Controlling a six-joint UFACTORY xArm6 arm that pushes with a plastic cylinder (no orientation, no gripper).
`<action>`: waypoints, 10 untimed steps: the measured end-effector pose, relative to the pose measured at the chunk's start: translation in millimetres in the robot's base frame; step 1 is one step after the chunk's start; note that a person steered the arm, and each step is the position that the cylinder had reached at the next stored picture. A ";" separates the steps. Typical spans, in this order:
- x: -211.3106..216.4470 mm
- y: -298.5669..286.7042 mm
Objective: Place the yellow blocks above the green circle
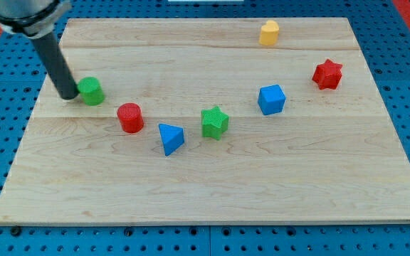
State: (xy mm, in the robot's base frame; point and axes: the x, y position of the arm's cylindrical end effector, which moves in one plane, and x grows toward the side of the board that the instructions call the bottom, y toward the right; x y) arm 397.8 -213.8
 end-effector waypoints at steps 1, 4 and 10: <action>-0.3 33.5; 1.3 -90.9; -97.4 40.0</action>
State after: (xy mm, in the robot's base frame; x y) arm 300.4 -173.8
